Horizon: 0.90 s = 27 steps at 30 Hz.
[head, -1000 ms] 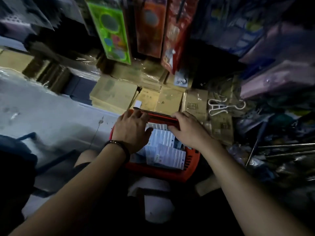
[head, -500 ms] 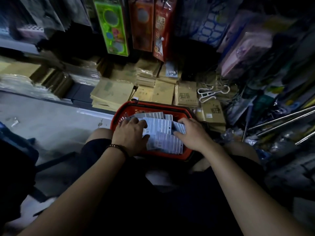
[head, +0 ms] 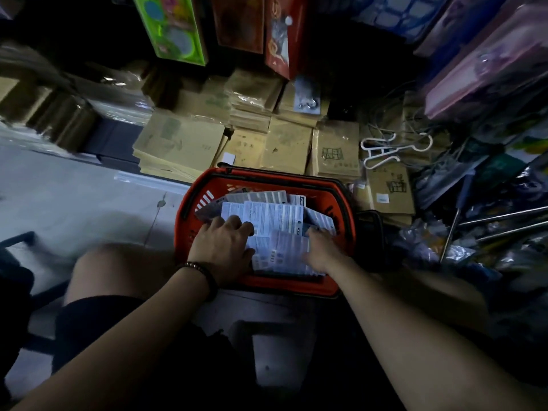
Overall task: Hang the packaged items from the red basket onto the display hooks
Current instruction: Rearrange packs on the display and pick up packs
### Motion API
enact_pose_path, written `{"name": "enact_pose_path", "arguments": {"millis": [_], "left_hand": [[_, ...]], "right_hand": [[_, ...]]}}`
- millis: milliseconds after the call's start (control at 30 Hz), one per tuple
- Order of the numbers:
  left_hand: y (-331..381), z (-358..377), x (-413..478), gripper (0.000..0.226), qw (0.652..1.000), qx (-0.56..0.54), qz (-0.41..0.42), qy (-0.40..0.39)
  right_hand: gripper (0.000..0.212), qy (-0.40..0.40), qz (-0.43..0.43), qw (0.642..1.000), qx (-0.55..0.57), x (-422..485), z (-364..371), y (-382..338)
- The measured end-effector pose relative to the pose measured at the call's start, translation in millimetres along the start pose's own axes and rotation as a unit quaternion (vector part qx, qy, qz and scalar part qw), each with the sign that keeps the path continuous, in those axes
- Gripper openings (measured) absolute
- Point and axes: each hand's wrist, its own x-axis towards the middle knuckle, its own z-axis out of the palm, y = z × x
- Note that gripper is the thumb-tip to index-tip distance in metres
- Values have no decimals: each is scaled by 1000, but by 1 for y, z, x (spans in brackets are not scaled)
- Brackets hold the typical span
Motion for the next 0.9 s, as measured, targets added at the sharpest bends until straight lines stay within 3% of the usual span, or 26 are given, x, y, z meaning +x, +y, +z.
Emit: {"name": "enact_pose_path", "arguments": {"millis": [100,167,400,533,700,833,900], "left_hand": [[-7,18,18,44,999,-41,-16,-13],[-11,29,25,40,996,-73,-33,-27],[-13,49,38,39,989,-126,-58,-60],[-12,54,38,37,986,-134,-69,-68],[-17,59,39,28,965,-226,-87,-98],[-18,59,41,31,902,-380,-173,-107],[-18,59,46,52,809,-520,-243,-128]], "right_hand": [[88,-14,34,999,26,34,28,6],[95,-22,37,999,21,47,40,7],[72,14,22,1000,-15,63,70,3],[56,66,24,992,-103,62,69,2],[24,40,-35,998,-19,49,47,13],[16,96,-113,987,62,23,12,10],[19,126,-171,970,115,3,-6,1]]}}
